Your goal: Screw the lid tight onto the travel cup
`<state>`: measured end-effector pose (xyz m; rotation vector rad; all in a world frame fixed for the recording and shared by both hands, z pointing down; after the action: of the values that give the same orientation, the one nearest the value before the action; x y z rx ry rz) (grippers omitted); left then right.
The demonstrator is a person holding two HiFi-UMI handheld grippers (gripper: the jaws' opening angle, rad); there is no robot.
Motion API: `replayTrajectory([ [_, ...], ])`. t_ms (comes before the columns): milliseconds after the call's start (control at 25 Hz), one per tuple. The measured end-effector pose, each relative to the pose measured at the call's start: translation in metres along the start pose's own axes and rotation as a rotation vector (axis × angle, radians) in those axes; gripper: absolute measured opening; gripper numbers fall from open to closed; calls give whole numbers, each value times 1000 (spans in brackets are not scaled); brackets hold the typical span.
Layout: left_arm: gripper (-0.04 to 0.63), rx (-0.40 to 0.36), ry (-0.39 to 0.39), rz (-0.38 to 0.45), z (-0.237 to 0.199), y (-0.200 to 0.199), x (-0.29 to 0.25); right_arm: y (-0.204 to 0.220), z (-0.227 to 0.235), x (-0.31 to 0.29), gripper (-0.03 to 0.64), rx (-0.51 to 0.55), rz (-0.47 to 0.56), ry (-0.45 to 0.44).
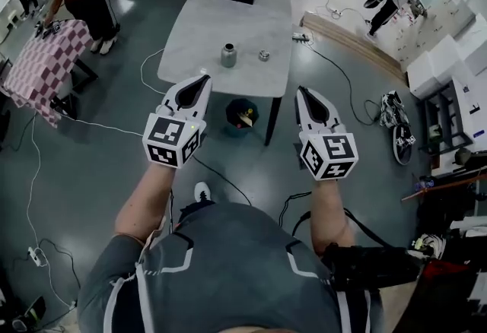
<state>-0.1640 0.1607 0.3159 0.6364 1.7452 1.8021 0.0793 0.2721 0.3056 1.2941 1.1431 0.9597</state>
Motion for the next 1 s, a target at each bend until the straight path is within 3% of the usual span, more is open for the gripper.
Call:
replayTrajectory([
  [520, 9, 9, 59, -3, -108, 13, -62, -6, 5, -110, 31, -16, -13, 81],
  [760, 9, -54, 48, -19, -126, 22, -94, -3, 27, -146, 31, -18, -39, 90],
  [880, 9, -37, 64, -22, -131, 28, -114, 0, 48, -164, 32, -5, -37, 85],
  [1000, 9, -10, 23, -25, -132, 32, -138, 8, 75, -182, 32, -8, -35, 53],
])
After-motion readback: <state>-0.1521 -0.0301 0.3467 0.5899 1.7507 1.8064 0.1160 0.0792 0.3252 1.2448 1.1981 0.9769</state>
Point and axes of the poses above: the fingertips, and each gripper's own axes: x backward along the fingers, z to its right, y out of its underside, the point moved 7 cm from there along x, backward along the fingers, and after that the axes turned 6 degrees about -y, right-handed, at the moved point
